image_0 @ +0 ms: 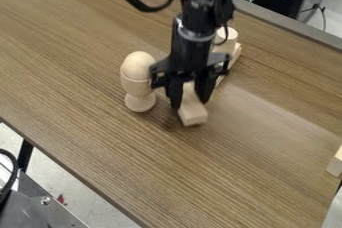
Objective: Put the block on top of the cylinder
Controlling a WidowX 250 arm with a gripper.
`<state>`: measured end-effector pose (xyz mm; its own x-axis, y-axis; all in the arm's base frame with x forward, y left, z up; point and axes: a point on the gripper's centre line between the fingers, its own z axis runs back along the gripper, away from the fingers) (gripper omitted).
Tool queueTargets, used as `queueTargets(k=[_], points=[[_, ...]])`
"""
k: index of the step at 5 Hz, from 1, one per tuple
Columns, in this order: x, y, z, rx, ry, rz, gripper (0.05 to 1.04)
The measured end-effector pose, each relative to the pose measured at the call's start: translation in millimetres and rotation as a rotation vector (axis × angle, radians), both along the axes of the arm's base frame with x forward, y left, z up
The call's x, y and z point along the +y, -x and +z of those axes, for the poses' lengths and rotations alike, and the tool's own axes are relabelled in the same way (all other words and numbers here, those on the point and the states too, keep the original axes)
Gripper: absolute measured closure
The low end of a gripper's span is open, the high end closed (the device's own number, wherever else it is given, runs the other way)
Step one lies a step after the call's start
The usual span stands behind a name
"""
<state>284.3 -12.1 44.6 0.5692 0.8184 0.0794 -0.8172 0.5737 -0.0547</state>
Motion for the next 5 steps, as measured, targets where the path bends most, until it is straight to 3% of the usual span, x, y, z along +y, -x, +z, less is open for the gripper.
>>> queueTargets(k=[2, 3, 5], points=[[-15, -15, 83.2, -0.165, 0.017, 0.017, 0.557], [-16, -24, 98.9, -0.211, 0.016, 0.013, 0.557], [-13, -55, 90.3, -0.195, 0.014, -0.09, 0.557]])
